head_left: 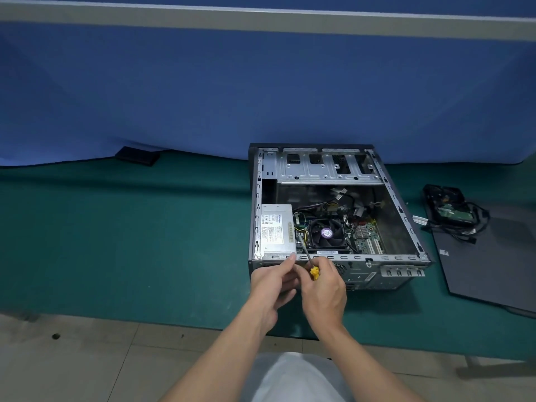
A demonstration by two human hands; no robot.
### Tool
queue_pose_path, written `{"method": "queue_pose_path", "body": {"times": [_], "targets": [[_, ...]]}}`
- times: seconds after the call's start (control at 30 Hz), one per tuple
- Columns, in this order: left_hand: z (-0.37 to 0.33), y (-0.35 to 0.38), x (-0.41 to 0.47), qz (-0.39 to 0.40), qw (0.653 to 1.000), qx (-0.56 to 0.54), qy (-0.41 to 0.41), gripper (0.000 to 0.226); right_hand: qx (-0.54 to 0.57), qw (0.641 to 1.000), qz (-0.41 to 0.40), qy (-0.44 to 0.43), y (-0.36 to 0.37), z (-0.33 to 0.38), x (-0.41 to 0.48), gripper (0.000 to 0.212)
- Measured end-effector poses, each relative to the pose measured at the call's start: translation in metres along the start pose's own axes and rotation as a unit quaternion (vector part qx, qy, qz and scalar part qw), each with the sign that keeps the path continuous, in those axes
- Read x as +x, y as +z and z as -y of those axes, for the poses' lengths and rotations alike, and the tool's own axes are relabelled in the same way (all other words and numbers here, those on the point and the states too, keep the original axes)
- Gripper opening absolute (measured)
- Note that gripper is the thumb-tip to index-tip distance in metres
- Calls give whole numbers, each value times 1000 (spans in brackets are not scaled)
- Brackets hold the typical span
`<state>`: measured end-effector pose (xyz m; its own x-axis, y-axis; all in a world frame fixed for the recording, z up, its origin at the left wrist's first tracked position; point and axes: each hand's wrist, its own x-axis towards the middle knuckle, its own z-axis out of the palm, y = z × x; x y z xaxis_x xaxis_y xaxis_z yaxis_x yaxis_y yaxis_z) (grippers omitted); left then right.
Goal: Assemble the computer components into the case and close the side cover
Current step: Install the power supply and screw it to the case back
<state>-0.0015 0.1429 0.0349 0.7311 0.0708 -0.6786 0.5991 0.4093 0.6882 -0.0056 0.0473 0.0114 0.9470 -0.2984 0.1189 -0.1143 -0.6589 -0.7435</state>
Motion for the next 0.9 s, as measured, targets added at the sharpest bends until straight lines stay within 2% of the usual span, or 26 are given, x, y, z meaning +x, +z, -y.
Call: {"method": "queue_pose_path", "body": {"times": [0.17,0.27,0.43,0.53,0.9], "targets": [[-6,6,4,-53,998,7,-15,24,-44,998,27,30,-8,9,0,29],[-8,7,5,-63,998,23,-14,25,-25,997,60,44,-17,13,-2,30],[-10,8,4,-56,998,31,-22,32,62,982,167,59,-35,11,-30,12],[-13,10,1,-49,998,22,-30,30,61,968,229,77,-38,11,-43,17],[-16,16,-2,-43,998,-15,-40,29,86,961,225,139,-37,17,-51,24]]}}
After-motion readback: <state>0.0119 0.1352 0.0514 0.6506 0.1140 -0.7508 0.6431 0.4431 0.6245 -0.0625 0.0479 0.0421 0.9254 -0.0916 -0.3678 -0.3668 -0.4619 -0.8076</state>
